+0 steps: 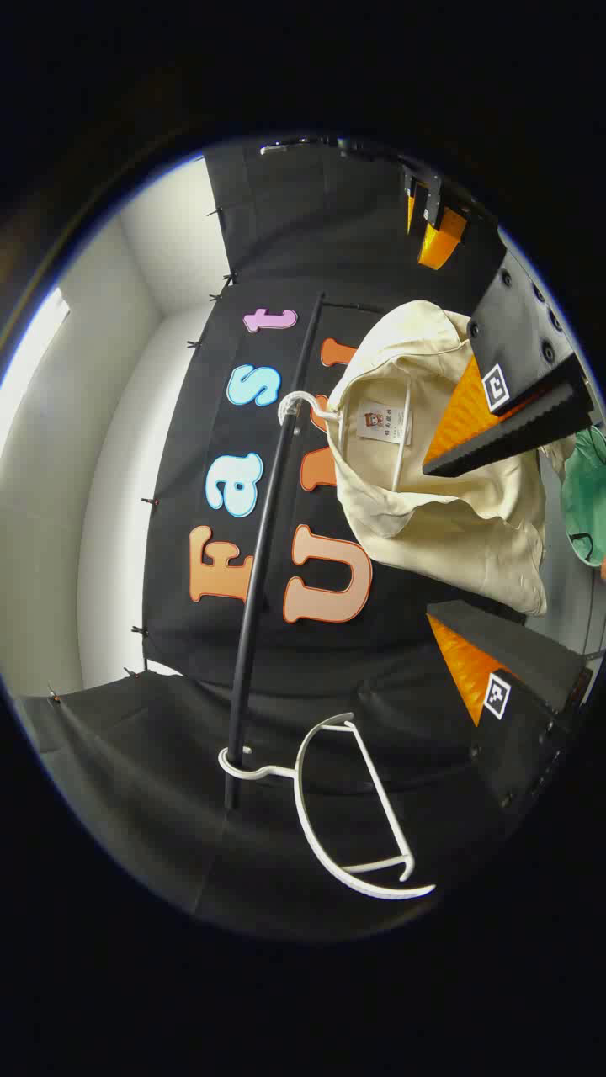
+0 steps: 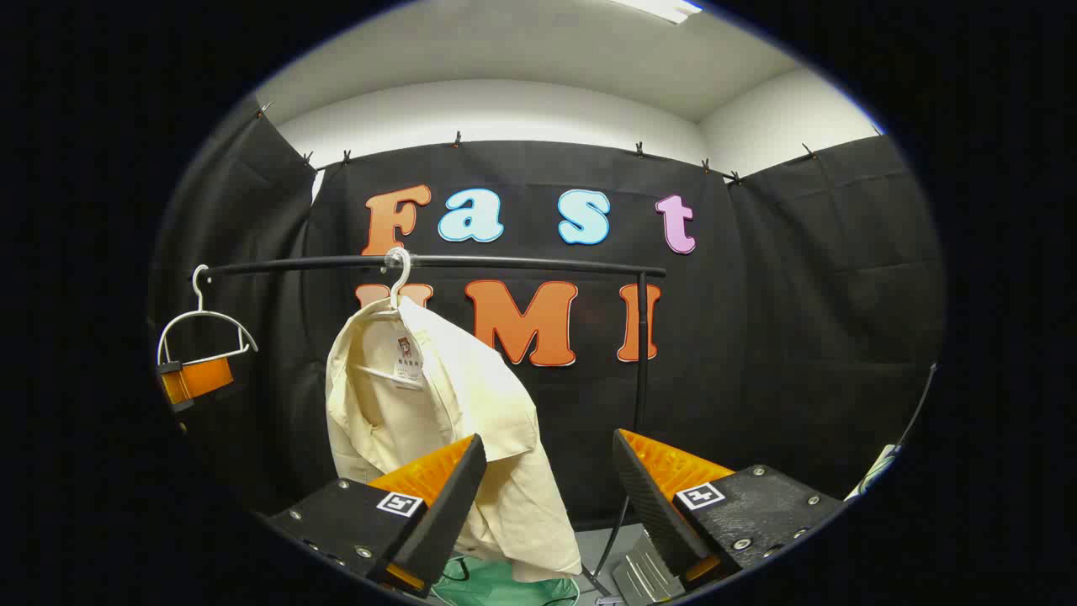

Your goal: Grasp the clothes on the hanger with both hands and then place them into the laundry hamper below.

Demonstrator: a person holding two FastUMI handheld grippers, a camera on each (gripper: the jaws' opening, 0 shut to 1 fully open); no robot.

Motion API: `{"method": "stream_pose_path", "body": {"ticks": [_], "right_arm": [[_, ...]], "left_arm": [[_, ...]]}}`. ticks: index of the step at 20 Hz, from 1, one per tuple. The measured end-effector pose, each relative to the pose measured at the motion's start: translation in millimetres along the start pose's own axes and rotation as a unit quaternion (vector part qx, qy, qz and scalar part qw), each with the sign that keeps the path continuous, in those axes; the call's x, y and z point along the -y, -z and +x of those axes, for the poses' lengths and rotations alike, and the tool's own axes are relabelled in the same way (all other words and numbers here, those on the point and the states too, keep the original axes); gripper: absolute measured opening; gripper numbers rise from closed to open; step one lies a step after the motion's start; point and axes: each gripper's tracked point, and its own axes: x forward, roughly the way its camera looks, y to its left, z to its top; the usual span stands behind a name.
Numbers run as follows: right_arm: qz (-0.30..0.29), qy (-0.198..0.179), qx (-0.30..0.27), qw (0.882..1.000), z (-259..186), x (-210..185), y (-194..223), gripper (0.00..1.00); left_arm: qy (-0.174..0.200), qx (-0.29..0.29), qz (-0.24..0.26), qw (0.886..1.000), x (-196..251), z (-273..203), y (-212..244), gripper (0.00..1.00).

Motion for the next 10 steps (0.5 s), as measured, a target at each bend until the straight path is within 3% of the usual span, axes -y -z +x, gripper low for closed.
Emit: {"method": "stream_pose_path", "body": {"ticks": [1, 4, 10], "right_arm": [[-0.001, 0.001, 0.000, 1.000, 0.0, 0.1, -0.7, 0.93], [-0.003, 0.003, -0.001, 1.000, 1.2, 1.7, -0.6, 0.94], [-0.003, 0.002, -0.005, 1.000, 2.5, -1.2, 2.0, 0.94]], "left_arm": [[-0.001, 0.001, 0.000, 1.000, -0.8, -0.3, -1.1, 0.96], [0.000, 0.003, 0.001, 1.000, -0.3, 3.4, -2.5, 1.00], [0.002, 0.002, 0.004, 1.000, -1.8, 7.0, -2.0, 0.97]]}}
